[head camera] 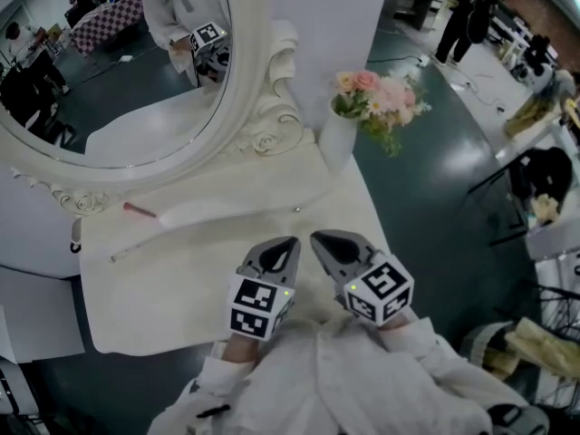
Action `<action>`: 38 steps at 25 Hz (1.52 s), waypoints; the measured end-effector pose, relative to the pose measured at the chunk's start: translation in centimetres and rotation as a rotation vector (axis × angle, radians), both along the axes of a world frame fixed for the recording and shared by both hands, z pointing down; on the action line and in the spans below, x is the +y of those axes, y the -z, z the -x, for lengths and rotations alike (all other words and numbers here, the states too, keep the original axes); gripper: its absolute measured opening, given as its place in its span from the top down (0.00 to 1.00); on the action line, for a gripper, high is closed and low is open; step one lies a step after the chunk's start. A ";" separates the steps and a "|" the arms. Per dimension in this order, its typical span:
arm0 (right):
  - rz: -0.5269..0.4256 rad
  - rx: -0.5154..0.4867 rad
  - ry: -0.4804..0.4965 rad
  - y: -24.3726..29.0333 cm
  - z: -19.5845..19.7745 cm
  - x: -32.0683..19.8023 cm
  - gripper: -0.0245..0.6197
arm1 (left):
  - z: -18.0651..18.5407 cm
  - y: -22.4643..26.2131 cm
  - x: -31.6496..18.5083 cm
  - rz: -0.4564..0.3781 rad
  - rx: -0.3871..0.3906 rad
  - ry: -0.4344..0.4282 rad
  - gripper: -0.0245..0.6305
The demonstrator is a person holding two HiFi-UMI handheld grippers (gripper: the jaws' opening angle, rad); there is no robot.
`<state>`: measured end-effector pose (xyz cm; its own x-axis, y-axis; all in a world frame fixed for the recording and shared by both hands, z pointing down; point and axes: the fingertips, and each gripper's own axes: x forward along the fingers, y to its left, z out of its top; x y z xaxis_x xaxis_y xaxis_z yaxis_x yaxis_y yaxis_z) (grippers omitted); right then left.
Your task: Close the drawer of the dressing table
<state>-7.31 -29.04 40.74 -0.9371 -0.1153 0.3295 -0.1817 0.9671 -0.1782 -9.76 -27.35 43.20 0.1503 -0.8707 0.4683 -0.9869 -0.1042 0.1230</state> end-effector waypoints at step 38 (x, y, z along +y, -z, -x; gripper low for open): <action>0.011 0.010 0.007 -0.2 0.0 1.0 0.95 | -0.3 -0.9 0.5 0.017 0.032 -0.022 0.95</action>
<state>-7.28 -28.03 40.99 -0.9346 -0.1056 0.3396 -0.1771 0.9663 -0.1868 -9.42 -26.84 44.11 0.1842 -0.8592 0.4774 -0.9800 -0.1233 0.1561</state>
